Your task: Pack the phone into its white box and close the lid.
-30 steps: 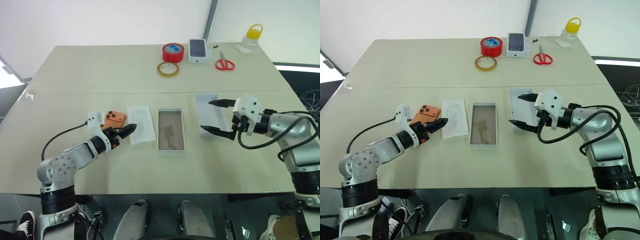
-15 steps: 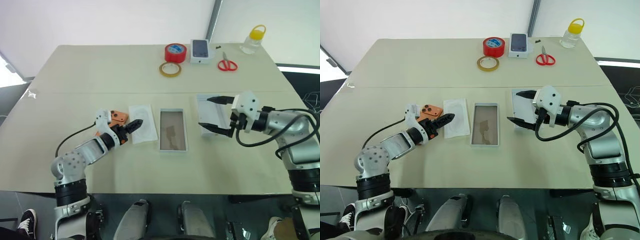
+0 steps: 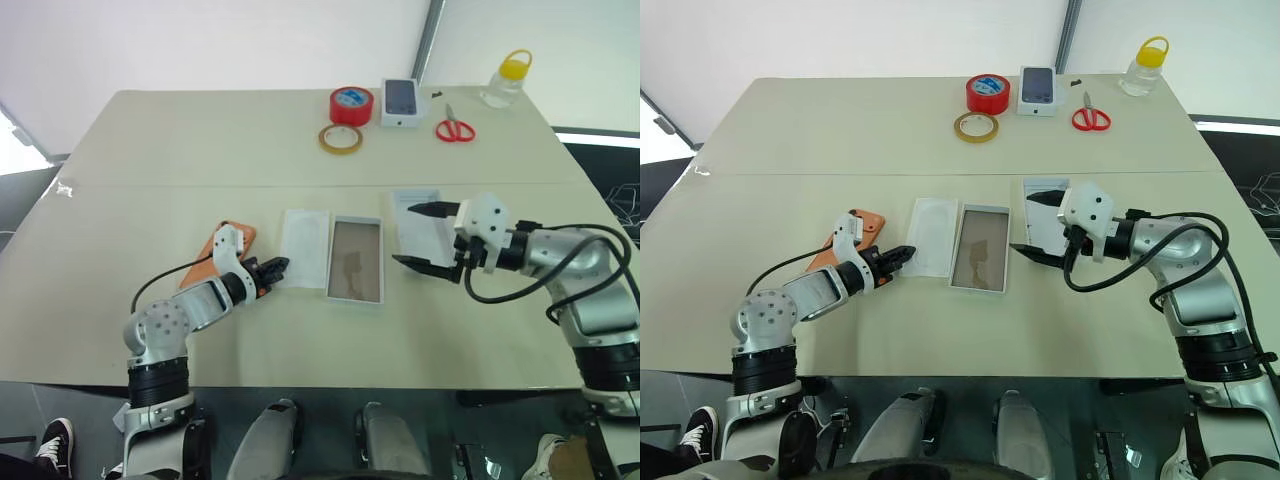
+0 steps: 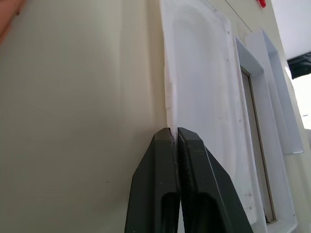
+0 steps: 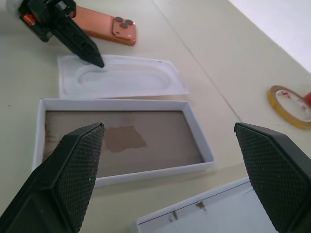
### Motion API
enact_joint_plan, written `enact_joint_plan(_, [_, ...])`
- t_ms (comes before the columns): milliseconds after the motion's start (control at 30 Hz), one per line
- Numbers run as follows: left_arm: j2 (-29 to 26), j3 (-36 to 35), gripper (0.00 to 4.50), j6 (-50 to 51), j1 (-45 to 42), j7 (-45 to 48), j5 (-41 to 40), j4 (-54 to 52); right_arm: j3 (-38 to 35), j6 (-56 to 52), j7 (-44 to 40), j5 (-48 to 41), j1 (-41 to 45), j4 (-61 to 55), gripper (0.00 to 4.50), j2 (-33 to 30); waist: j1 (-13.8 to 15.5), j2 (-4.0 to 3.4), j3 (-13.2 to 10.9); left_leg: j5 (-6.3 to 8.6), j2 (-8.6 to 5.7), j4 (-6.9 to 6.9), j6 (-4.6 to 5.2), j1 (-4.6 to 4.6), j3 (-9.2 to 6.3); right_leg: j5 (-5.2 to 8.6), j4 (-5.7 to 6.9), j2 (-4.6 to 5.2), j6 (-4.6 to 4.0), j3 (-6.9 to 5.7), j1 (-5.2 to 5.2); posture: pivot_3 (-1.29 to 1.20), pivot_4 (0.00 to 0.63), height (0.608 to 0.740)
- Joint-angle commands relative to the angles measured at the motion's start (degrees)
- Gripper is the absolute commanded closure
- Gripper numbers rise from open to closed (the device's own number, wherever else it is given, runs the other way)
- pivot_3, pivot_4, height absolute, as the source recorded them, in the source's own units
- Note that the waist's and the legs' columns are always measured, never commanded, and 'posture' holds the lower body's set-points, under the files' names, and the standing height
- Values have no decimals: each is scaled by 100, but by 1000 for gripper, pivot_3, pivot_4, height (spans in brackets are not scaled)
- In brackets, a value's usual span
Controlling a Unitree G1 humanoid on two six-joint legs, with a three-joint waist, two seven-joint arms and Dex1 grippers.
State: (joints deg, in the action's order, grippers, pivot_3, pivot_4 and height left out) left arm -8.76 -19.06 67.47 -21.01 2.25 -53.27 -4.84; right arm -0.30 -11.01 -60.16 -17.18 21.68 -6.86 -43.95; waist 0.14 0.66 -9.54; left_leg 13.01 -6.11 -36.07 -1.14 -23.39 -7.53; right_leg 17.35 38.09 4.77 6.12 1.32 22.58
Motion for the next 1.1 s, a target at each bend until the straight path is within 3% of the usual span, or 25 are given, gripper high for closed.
enact_joint_plan(33, [-75,-350,4463,106,-56,-194,-146,9,90,-237,-32,-248,-122,-610,0,79,-12,1,0,0,0,0,0,0,0,0,0,0,0,0,0,0,150,740])
enact_joint_plan(200, [-418,-591,4463,432,-326,-320,-439,-176,810,-444,-160,-79,-438,-1102,0,209,-87,7,-4,0,2,1,0,-1,-7,0,3,-4,0,-3,2,0,150,740])
enact_joint_plan(400, [-677,-742,4463,678,-583,-390,-627,-216,1489,-1116,-121,259,-37,-694,0,298,-71,7,-4,-2,-2,-2,-3,-2,-7,0,4,-2,0,-2,2,0,150,740])
enact_joint_plan(700, [-503,-803,4463,648,-490,-539,-726,-443,2032,-1434,-215,600,293,-419,0,490,-72,12,-5,-13,-2,-1,-22,-5,-7,0,3,-1,0,-3,6,0,150,740])
enact_joint_plan(800, [-436,-788,4500,630,-450,-592,-768,-506,2122,-1393,-311,636,312,-347,1238,544,-74,13,-5,-13,-2,1,-23,-5,-7,0,2,0,0,-2,6,0,150,740])
enact_joint_plan(1000, [-366,-805,4500,594,-492,-662,-842,-510,2289,-1216,-148,986,482,-59,4485,763,-87,14,-5,-13,-2,0,-23,-5,-7,0,4,-2,0,-2,7,0,150,740])
enact_joint_plan(1100, [-292,-830,4500,605,-585,-743,-968,-510,2358,-1123,-64,1133,638,26,4485,994,-83,15,-5,-14,-1,2,-24,-5,-7,0,4,-2,0,-3,7,0,150,740])
